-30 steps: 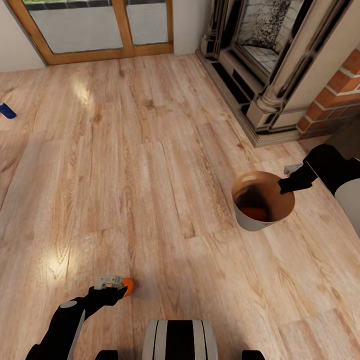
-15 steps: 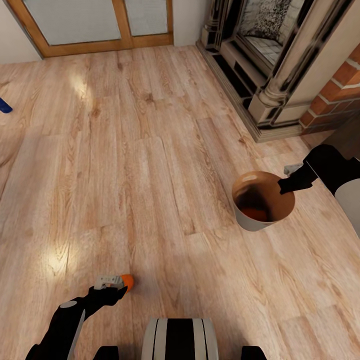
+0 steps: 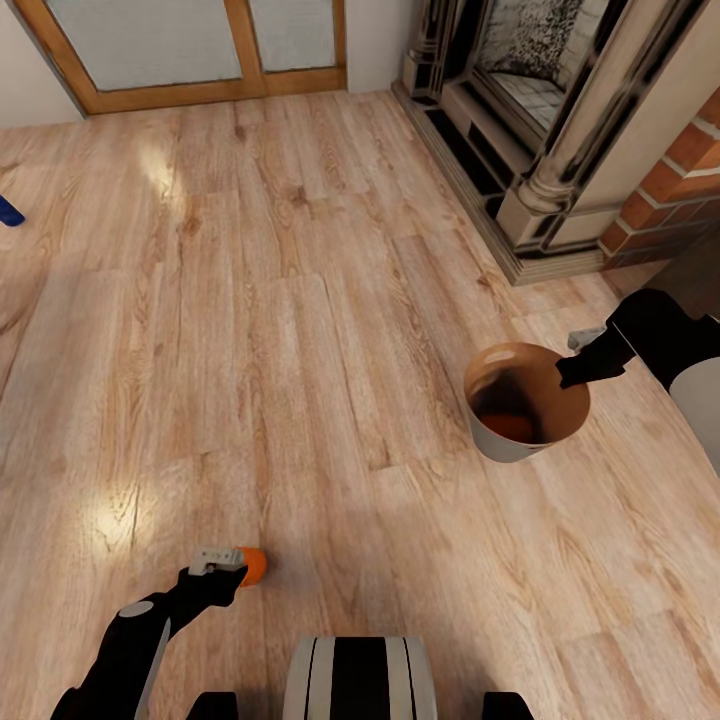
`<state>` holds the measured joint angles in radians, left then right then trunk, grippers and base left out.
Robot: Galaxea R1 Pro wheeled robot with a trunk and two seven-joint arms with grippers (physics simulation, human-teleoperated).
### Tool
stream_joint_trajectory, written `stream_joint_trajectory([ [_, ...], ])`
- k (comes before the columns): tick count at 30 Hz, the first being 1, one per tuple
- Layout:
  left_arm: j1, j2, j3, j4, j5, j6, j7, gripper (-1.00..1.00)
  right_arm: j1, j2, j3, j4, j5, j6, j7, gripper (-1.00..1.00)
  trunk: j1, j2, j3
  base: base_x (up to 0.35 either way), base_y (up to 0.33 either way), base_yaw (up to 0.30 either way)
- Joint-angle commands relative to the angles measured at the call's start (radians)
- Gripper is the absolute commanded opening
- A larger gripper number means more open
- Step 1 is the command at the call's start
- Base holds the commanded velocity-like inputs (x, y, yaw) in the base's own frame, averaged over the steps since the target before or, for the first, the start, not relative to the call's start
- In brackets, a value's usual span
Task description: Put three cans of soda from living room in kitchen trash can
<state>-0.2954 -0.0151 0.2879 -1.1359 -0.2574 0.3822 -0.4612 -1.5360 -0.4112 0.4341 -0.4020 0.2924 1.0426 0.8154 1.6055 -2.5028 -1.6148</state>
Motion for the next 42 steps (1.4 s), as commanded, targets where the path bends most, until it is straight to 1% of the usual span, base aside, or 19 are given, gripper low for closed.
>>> stream_joint_trajectory([
  [1, 0.0, 0.0, 0.0, 0.001, -0.007, -0.003, 0.002, -1.0, 0.0, 0.0, -0.002, 0.0, -0.01, 0.005, 0.004, -1.0, 0.0, 0.0, 0.0, 0.0, 0.0, 0.0],
  [2, 0.0, 0.0, 0.0, 0.001, -0.007, -0.002, 0.002, -1.0, 0.0, 0.0, -0.002, 0.0, -0.01, 0.005, 0.004, -1.0, 0.0, 0.0, 0.0, 0.0, 0.0, 0.0],
  [14, -0.001, 0.001, 0.0, 0.005, -0.012, 0.006, 0.003, -1.0, 0.0, -0.001, -0.002, 0.0, -0.01, 0.005, 0.004, -1.0, -0.005, 0.003, 0.046, 0.0, 0.0, 0.0],
  [26, -0.001, 0.001, 0.0, 0.006, -0.011, 0.005, 0.003, -1.0, 0.001, 0.0, -0.003, 0.0, -0.01, 0.005, 0.004, -1.0, -0.051, 0.087, 0.084, 0.0, 0.0, 0.0],
  [28, -0.001, 0.003, 0.003, 0.006, -0.007, 0.009, -0.008, -1.0, 0.002, 0.001, -0.005, 0.0, -0.012, 0.005, 0.004, -1.0, -0.059, 0.101, 0.09, 0.0, 0.0, 0.0],
  [29, -0.001, 0.003, 0.003, 0.005, -0.006, 0.016, -0.026, -1.0, 0.002, 0.003, -0.006, 0.001, -0.014, 0.005, 0.004, -1.0, -0.063, 0.108, 0.093, 0.0, 0.0, 0.0],
  [31, -0.006, 0.006, 0.003, -0.007, 0.0, 0.07, -0.089, -1.0, 0.003, 0.009, -0.009, 0.001, -0.017, 0.005, 0.004, -1.0, -0.071, 0.122, 0.1, 0.0, 0.0, 0.0],
  [32, -0.023, 0.015, 0.003, -0.03, 0.001, 0.114, -0.124, -1.0, 0.003, 0.014, -0.012, 0.001, -0.02, 0.005, 0.004, -1.0, -0.074, 0.129, 0.103, 0.0, 0.0, 0.0],
  [35, -0.037, 0.03, 0.003, -0.053, 0.002, 0.141, -0.143, -1.0, 0.003, 0.017, -0.014, 0.002, -0.023, 0.005, 0.004, -1.0, -0.086, 0.15, 0.112, 0.0, 0.0, 0.0],
  [37, -0.058, 0.063, 0.003, -0.088, 0.004, 0.182, -0.156, -1.0, 0.005, 0.02, -0.016, 0.002, -0.024, 0.005, 0.005, -1.0, -0.094, 0.164, 0.119, 0.0, 0.0, 0.0],
  [38, -0.064, 0.07, 0.003, -0.099, 0.004, 0.196, -0.16, -1.0, 0.007, 0.021, -0.017, 0.002, -0.025, 0.005, 0.005, -1.0, -0.097, 0.171, 0.122, 0.0, 0.0, 0.0],
  [39, -0.08, 0.089, 0.003, -0.138, 0.003, 0.247, -0.184, -1.0, 0.016, 0.023, -0.023, 0.003, -0.028, 0.005, 0.005, -1.0, -0.101, 0.178, 0.125, 0.0, 0.0, 0.0],
  [40, -0.088, 0.096, 0.002, -0.151, 0.002, 0.265, -0.196, -1.0, 0.021, 0.024, -0.028, 0.002, -0.031, 0.005, 0.005, -1.0, -0.105, 0.185, 0.128, 0.0, 0.0, 0.0],
  [41, -0.112, 0.124, 0.002, -0.174, 0.001, 0.316, -0.237, -1.0, 0.036, 0.03, -0.037, 0.002, -0.042, 0.005, 0.005, -1.0, -0.109, 0.192, 0.131, 0.0, 0.0, 0.0],
  [42, -0.125, 0.14, 0.002, -0.183, 0.001, 0.344, -0.26, -1.0, 0.044, 0.034, -0.041, 0.002, -0.048, 0.005, 0.004, -1.0, -0.113, 0.199, 0.134, 0.0, 0.0, 0.0],
])
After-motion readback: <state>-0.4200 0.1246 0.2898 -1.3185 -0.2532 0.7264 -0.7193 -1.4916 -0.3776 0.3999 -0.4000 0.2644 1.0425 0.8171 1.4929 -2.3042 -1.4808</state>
